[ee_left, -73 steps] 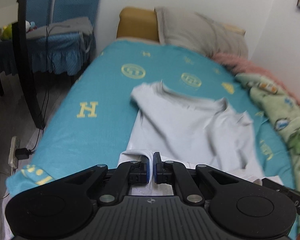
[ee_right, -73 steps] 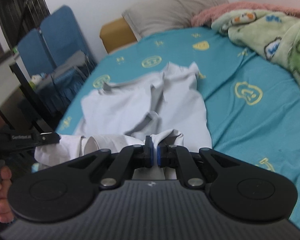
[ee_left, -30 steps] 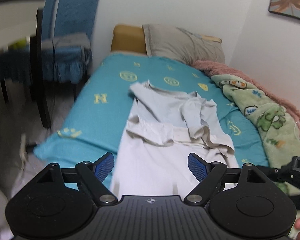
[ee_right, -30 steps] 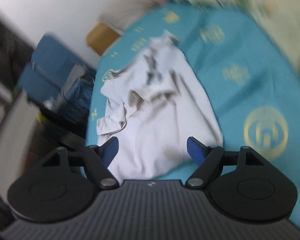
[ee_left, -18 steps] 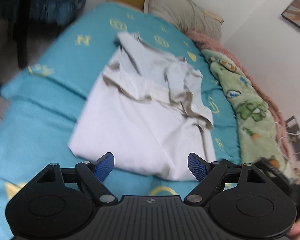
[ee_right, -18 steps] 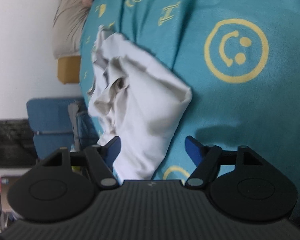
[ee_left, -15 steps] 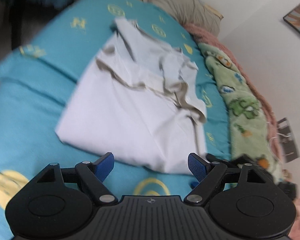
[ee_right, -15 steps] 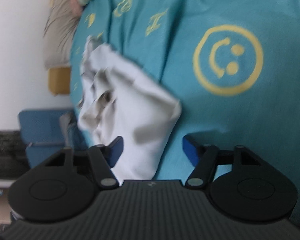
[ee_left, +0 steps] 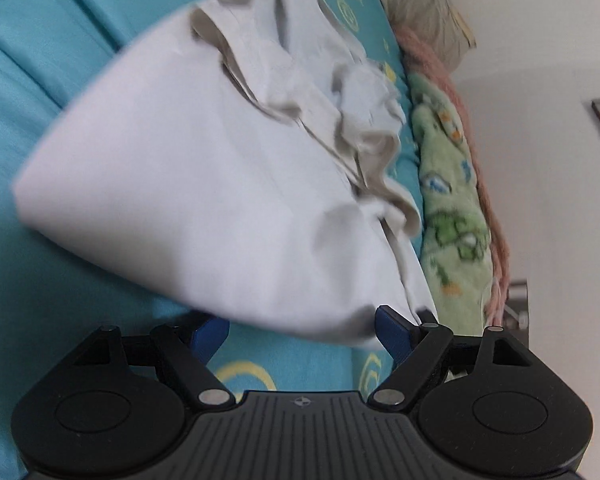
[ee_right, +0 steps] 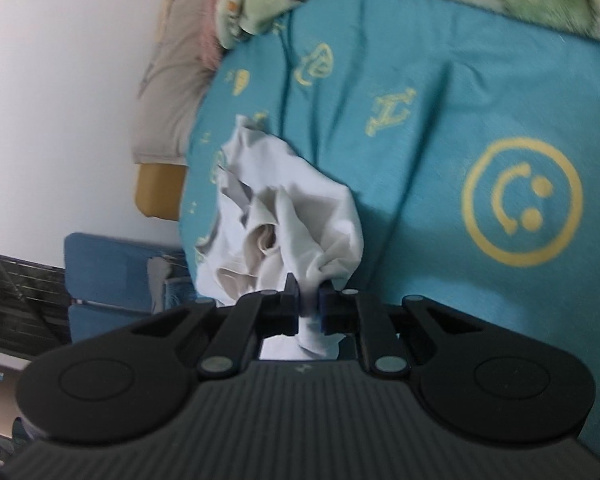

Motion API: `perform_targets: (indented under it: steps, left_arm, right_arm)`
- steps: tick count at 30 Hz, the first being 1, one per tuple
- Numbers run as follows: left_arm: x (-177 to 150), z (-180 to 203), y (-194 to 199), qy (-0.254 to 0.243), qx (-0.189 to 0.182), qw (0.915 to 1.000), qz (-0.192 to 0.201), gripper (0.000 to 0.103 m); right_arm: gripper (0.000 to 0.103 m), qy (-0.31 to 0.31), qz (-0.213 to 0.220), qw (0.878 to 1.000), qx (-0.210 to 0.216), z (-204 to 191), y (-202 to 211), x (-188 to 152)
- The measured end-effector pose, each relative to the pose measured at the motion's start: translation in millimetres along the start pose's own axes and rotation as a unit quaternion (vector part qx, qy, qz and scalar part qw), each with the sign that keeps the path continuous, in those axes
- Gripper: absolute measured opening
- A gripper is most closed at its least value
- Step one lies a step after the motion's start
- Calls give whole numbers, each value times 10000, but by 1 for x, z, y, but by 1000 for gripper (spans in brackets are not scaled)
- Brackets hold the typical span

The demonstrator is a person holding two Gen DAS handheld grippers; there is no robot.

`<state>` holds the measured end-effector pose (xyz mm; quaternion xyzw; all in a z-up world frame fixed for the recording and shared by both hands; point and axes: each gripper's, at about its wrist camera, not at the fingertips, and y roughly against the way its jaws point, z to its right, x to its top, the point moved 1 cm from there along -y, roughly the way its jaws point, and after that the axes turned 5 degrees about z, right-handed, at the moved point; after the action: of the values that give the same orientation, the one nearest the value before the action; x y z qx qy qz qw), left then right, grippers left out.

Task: Fold clothes

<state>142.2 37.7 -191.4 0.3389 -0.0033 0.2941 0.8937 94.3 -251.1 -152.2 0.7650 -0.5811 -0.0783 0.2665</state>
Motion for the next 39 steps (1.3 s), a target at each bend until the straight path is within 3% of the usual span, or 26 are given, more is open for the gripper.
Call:
perform_targets:
  steps: [5, 7, 12, 17, 28, 39]
  left_arm:
    - [18, -24, 21, 610, 236, 9955, 684, 66]
    - [23, -30, 27, 767, 239, 9931, 848, 55]
    - [25, -23, 31, 552, 181, 9922, 1102, 27]
    - [21, -15, 44, 126, 149, 9903, 1376, 9]
    - [1, 23, 115, -506, -403, 9785, 1958, 6]
    - [-71, 23, 190, -621, -524, 9769, 1977, 6]
  right_arm:
    - [12, -61, 32, 10000, -58, 3, -2, 5]
    - [12, -62, 29, 10000, -72, 3, -3, 5]
    - [12, -28, 32, 10000, -59, 1, 0, 4]
    - [12, 77, 7, 10000, -34, -1, 4, 2]
    - [11, 395, 154, 9975, 564, -18, 52, -4]
    - [11, 674, 47, 9951, 716, -12, 141, -31]
